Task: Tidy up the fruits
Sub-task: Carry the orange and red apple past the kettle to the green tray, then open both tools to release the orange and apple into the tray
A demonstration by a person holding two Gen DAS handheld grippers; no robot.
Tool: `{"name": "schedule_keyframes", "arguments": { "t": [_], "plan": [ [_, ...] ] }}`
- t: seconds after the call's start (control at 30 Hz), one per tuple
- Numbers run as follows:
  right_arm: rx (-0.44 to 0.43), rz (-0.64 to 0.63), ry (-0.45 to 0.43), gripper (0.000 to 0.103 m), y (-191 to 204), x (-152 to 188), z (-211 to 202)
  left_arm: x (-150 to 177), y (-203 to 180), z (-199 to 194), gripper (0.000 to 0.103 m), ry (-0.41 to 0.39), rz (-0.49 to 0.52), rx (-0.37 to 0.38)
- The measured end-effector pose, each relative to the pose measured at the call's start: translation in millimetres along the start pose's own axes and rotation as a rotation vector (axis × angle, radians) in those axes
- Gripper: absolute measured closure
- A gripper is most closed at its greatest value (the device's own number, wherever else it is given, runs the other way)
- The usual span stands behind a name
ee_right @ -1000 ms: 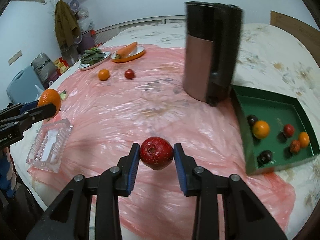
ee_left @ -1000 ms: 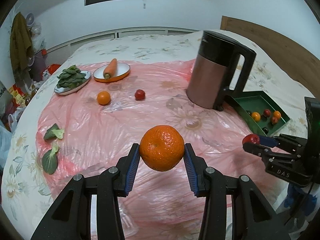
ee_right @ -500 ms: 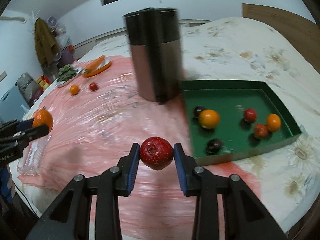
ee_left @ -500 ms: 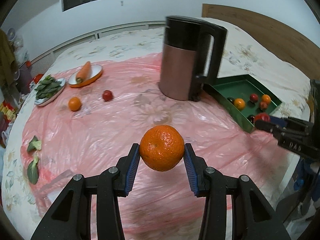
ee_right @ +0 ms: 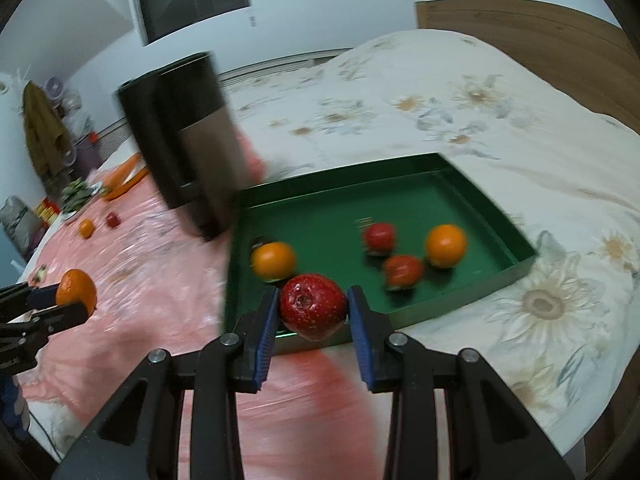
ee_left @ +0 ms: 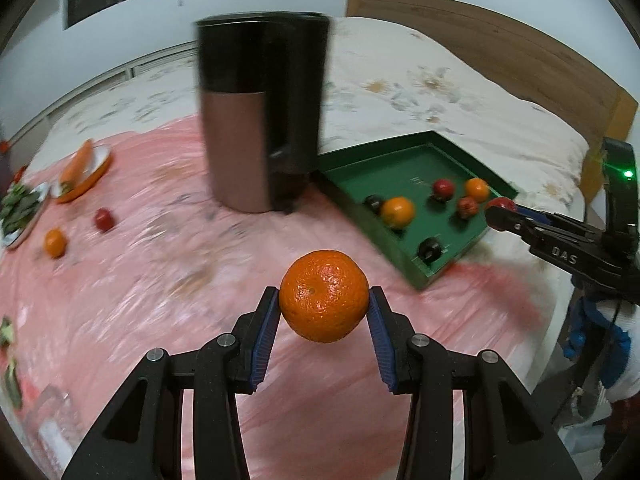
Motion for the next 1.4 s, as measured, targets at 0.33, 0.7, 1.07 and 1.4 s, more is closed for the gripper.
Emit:
{"name": "schedule_keyframes", "arguments": {
  "t": [0.33, 0.7, 1.07, 1.4],
  "plan": [
    [0.105, 0.04, -0.002, 0.077, -68, -18, 20, -43, -75, 52, 0.064, 0.035, 0.051, 0.123],
    [0.15, 0.015, 0.043, 0.077, -91, -12, 49, -59, -132, 103, 0.064, 0.07, 0.138, 0.128],
    [0.179, -0.034, 0.08, 0.076, -99, -10, 66, -52, -150, 136, 0.064, 0.107, 0.201, 0.079],
    [0.197, -0.045, 0.082, 0.03, -93, -13, 62, -57, -139, 116, 0.048, 0.041, 0.206, 0.053]
  ]
}}
Point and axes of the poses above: each gripper's, at about its wrist camera, not at the fingertips, and z roughly the way its jaws point, y to its left, x to its underside, the point moved 4 cm from there along z, roughly the way its jaws point, and after that the axes turned 5 degrees about -x, right-handed, at the moved point
